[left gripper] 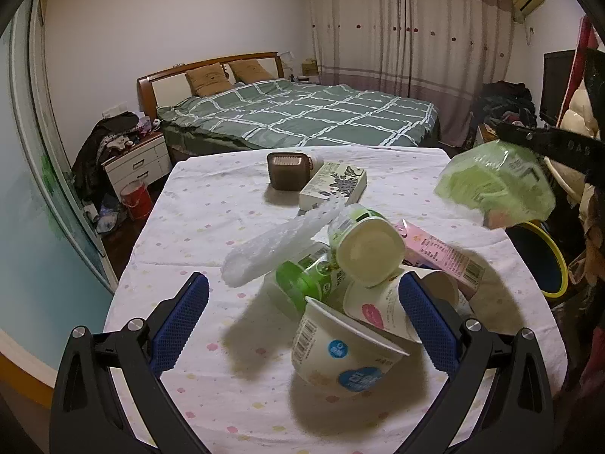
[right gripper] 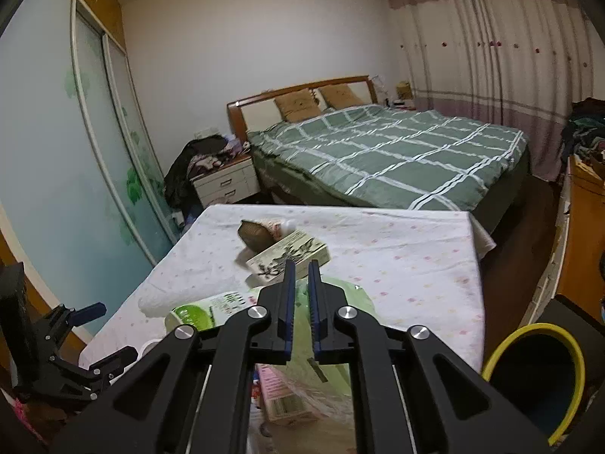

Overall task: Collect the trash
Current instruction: 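Carry the green bag over the yellow-rimmed bin and release it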

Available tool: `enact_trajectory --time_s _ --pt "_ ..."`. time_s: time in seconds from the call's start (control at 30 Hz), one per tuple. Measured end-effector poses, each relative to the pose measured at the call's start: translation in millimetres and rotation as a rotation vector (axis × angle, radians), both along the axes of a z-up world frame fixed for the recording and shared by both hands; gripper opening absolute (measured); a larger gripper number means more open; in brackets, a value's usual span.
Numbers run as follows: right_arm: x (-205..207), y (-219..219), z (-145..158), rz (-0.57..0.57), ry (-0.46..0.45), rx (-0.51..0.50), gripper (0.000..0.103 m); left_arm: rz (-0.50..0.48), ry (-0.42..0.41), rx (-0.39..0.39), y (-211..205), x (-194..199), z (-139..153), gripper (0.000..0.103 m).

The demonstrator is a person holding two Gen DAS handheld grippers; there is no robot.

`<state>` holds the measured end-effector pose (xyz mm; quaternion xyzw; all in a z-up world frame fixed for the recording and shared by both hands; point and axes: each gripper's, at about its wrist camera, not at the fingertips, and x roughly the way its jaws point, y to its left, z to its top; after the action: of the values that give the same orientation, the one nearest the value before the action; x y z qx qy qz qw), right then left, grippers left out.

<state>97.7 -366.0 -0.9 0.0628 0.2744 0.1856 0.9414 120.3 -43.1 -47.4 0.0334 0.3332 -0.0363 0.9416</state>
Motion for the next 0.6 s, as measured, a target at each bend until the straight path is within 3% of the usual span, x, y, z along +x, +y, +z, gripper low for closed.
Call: enact_trajectory --time_s 0.33,0.6 --pt "-8.4 -75.5 5.8 -0.178 -0.008 0.007 0.007 -0.035 0.005 0.002 -17.0 2.4 0.6 0.099" --pt "-2.6 -157.3 -36.0 -0.377 0.089 0.016 0.007 -0.080 0.018 0.017 -41.9 8.6 -2.8 0.099"
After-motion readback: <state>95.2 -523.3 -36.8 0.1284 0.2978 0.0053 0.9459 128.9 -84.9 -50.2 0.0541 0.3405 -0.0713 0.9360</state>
